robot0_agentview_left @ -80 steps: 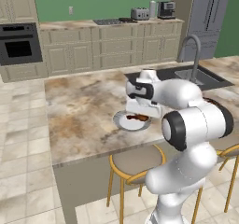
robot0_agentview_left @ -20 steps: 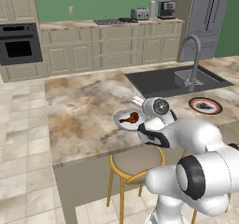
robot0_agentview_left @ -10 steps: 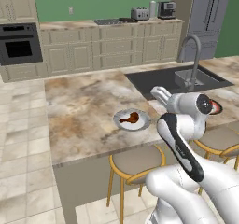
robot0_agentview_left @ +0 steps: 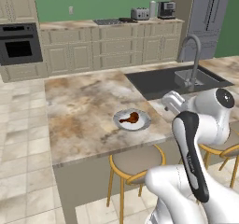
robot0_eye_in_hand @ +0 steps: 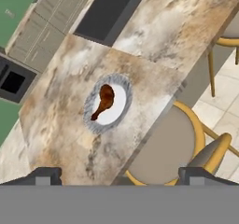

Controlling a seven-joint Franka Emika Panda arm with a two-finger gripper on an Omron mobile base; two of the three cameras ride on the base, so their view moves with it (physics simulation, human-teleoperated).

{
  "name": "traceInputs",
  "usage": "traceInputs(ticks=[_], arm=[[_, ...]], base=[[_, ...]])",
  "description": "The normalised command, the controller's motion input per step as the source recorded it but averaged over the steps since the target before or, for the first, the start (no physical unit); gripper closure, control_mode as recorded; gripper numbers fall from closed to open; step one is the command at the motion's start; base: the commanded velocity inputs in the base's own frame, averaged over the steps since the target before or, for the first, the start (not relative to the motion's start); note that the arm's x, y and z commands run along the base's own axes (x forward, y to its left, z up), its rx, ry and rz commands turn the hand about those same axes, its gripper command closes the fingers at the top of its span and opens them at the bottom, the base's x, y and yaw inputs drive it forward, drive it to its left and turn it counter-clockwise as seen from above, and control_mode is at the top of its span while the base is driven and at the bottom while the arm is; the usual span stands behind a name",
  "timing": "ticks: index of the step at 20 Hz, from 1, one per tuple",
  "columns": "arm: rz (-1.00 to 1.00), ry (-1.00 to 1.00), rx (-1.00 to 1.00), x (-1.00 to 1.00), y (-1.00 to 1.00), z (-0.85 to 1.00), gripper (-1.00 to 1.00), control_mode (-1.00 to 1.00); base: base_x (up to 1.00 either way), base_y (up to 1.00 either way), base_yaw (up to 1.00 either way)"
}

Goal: Take the chicken drumsticks from the pan and place one on each plate on the dining counter.

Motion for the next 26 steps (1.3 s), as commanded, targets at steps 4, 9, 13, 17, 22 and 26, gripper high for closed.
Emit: traceInputs(ticks=[4, 9, 13, 17, 22, 26], arm=[[0.00, 0.01, -0.07, -0.03, 0.00, -0.28, -1.00, -1.00], [0.00, 0.02, -0.04, 0.00, 0.00, -0.21, -1.00, -1.00], [0.00, 0.01, -0.03, -0.03, 0.01, -0.14, -1.00, -1.00], [0.00, 0.00, 0.00, 0.00, 0.00, 0.00, -1.00, 1.00], [0.00, 0.00, 0.00, 0.00, 0.00, 0.00, -1.00, 1.00], [0.00, 0.00, 0.00, 0.00, 0.00, 0.00, -1.00, 1.00]], base=[[0.00, 0.00, 0.00], [0.00, 0.00, 0.00], [0.00, 0.00, 0.00], [-0.47, 0.37, 0.28], [-0.29, 0.70, 0.50], [0.06, 1.00, 0.38]])
